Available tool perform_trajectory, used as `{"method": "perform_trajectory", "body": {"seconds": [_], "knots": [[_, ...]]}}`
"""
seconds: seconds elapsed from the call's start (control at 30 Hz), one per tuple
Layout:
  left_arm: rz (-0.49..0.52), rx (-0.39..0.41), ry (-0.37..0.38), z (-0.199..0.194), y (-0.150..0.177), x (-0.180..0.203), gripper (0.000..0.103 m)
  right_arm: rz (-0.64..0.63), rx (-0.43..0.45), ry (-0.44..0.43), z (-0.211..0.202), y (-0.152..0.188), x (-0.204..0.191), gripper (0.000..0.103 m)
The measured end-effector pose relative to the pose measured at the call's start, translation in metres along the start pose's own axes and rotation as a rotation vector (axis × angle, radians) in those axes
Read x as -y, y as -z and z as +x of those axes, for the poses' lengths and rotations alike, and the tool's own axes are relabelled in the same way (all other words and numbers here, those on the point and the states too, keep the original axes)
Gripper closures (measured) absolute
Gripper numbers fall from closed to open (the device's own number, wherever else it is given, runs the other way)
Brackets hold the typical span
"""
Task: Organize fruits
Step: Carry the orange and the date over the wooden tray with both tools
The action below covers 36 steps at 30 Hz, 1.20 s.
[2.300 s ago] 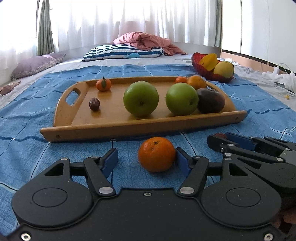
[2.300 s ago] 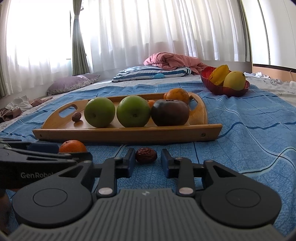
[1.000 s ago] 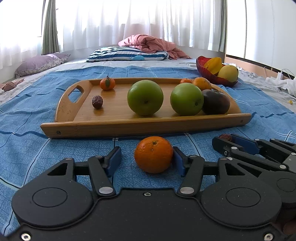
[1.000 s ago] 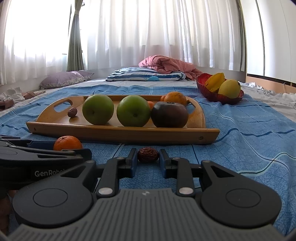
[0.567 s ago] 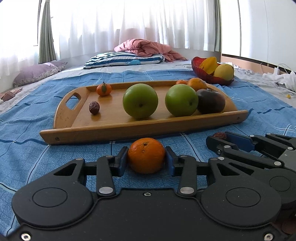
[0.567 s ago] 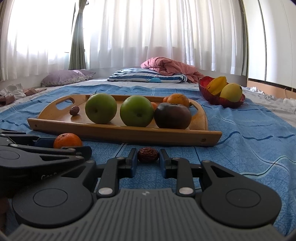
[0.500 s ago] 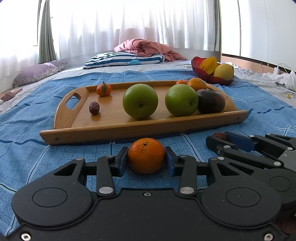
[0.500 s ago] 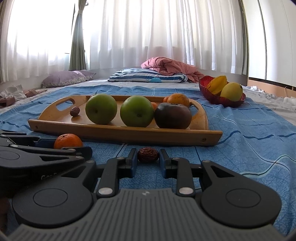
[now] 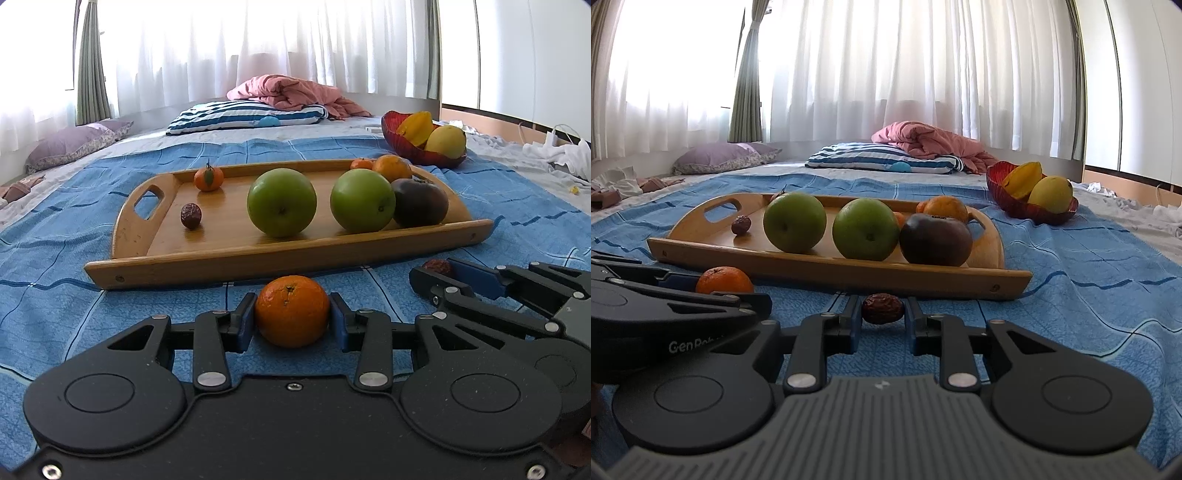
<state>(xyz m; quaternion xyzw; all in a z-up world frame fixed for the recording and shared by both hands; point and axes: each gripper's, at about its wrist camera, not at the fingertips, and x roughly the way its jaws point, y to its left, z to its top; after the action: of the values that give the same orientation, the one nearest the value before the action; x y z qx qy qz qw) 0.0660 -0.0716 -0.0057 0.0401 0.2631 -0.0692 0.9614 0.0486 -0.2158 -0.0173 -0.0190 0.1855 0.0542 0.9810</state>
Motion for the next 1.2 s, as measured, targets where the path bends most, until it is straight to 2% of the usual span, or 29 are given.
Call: {"method": "perform_trajectory", "body": {"seconds": [0.53, 0.87, 1.2], "knots": [[-0.011, 0.008, -0.012, -0.013, -0.007, -0.015, 0.064, 0.03, 0.019, -0.04, -0.004, -0.012, -0.003, 0.074], [-0.026, 0.046, -0.039, -0.023, -0.035, -0.043, 0.064, 0.09, 0.024, -0.069, 0.001, -0.039, 0.003, 0.074], [-0.087, 0.028, -0.003, -0.018, -0.07, -0.075, 0.064, 0.109, 0.013, -0.069, 0.019, -0.074, 0.006, 0.074]]}}
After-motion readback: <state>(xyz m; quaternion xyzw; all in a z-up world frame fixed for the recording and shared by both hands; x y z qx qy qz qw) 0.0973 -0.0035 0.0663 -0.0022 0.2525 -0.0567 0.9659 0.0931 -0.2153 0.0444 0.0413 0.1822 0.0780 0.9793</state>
